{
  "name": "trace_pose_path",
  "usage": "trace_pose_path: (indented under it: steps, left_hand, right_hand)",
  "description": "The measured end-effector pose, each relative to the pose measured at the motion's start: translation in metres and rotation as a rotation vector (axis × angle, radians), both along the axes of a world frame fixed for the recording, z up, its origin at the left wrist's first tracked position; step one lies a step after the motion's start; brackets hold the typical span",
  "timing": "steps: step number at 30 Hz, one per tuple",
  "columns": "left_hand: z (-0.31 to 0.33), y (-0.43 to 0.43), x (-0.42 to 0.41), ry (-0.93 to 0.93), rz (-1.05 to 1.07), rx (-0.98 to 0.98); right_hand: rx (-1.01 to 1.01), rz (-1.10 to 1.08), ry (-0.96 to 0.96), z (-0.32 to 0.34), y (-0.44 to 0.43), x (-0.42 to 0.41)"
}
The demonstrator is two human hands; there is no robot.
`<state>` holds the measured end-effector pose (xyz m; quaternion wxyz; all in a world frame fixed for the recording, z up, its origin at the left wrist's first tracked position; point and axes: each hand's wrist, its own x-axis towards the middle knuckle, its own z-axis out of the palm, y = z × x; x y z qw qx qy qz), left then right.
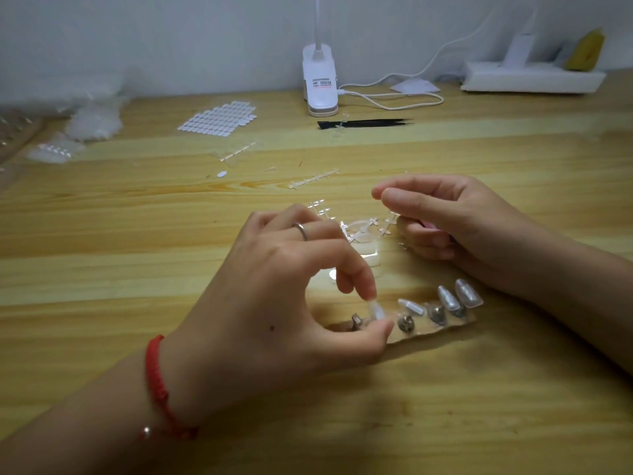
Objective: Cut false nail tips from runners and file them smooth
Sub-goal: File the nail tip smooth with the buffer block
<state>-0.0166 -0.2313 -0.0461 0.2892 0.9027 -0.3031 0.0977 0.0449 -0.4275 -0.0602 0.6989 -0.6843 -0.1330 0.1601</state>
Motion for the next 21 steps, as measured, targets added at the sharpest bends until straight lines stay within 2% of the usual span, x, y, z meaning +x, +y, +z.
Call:
trace_pose_path:
  steps: [13,18,21]
  left_hand:
    - [-0.001,0.0,0.001,0.033,-0.01,0.068]
    - [0.002,0.015,0.014,0.173,0.107,-0.161]
    - [-0.004,0.019,0.021,0.092,0.198,0.077]
  right_hand:
    - [0.023,-0.002,0.018,-0.002,0.0,0.002]
    - [0.03,-0.007,0.026,-0.003,-0.001,0.003]
    - [0.039,-0.001,0.029,-0.003,-0.001,0.003]
